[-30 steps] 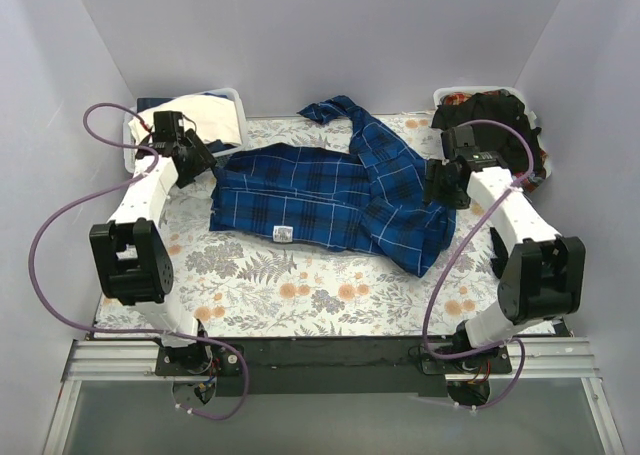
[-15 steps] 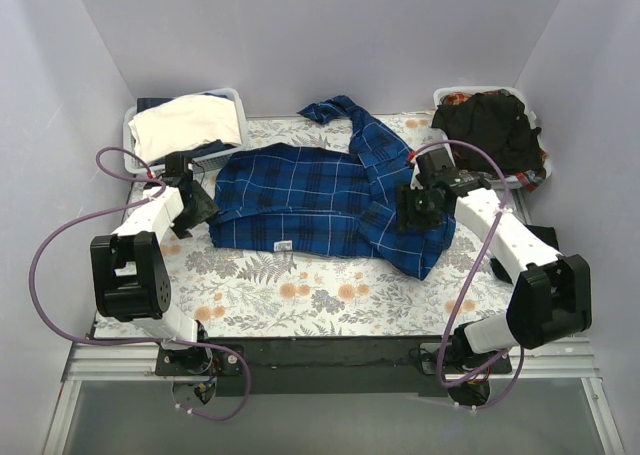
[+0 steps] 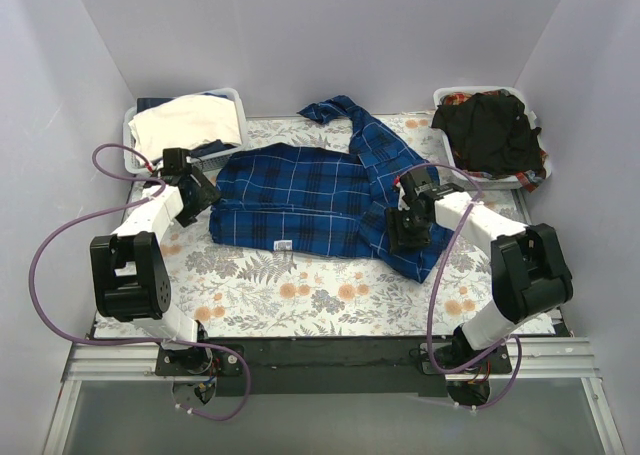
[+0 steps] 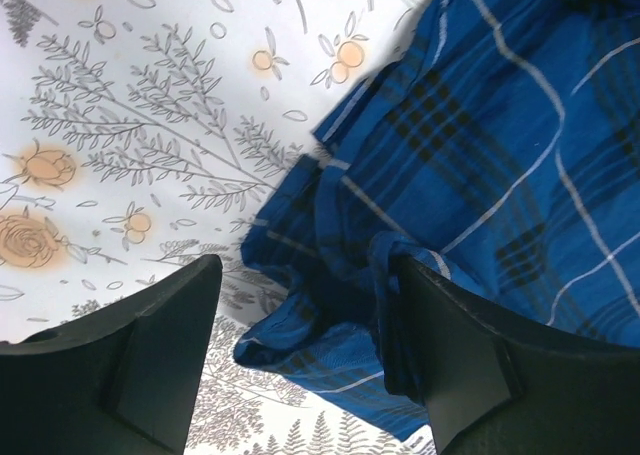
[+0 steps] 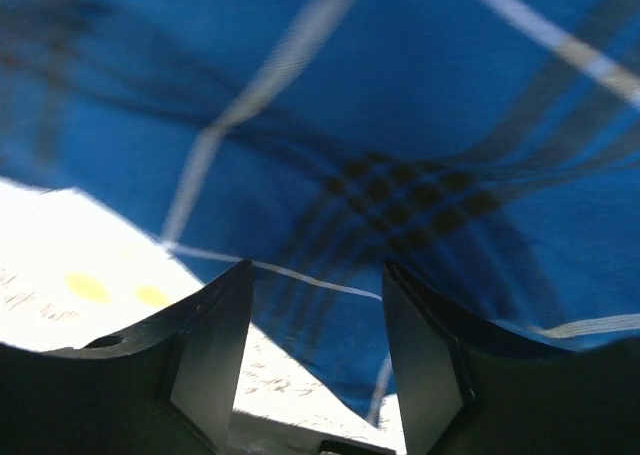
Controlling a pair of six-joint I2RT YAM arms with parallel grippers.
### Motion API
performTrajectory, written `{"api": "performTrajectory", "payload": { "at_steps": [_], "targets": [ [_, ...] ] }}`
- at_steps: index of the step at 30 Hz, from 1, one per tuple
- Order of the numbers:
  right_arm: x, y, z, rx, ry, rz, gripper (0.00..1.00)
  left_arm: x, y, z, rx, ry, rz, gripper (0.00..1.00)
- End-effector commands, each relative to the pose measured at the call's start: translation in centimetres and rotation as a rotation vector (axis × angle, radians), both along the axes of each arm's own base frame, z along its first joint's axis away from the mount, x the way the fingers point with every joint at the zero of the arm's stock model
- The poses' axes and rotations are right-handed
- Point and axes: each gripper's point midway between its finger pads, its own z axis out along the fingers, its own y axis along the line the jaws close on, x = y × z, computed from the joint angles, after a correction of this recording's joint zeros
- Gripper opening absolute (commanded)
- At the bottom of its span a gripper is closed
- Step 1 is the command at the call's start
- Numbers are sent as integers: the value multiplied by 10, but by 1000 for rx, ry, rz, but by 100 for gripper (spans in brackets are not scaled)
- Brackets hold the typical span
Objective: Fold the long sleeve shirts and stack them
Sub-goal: Fold the shirt
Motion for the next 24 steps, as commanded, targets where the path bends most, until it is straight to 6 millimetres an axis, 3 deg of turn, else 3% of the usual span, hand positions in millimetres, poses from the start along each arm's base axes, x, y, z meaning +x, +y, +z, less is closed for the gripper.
{"api": "performTrajectory", "payload": {
  "at_steps": [1,7,18,20,24],
  "targets": [
    [5,-26,-22,-124,6,-95,61,22,-1,40,-12,-147,10,72],
    [-22,-47,-48,-202,121,-131,59,33,4,57,-10,-224,60,75],
    [-39,-65,-39,-210,129,-177,59,39,31,92,-22,-320,128,79],
    [-36,-63,-30,-193,100,-177,59,34,22,91,-69,-303,89,78],
    [-24,-63,-12,-181,55,-199,60,-3,-11,67,-217,-218,37,68]
  ]
}}
